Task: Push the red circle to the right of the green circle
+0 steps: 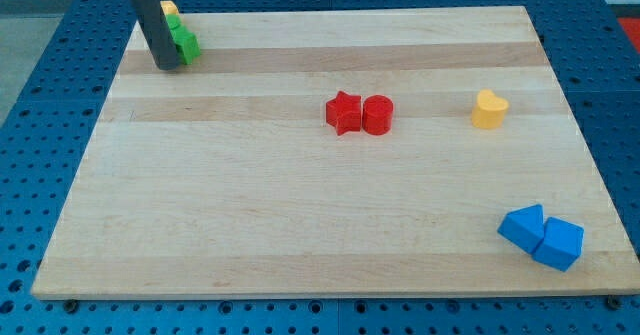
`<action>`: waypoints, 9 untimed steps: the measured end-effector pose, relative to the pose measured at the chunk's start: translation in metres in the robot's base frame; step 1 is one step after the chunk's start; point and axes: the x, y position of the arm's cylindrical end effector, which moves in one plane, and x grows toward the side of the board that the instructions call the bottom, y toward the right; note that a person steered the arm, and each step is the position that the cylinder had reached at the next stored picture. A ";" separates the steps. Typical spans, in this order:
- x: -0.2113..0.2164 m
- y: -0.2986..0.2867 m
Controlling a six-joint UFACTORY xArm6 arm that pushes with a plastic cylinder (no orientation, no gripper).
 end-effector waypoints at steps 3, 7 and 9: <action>0.063 0.025; 0.169 0.205; 0.169 0.298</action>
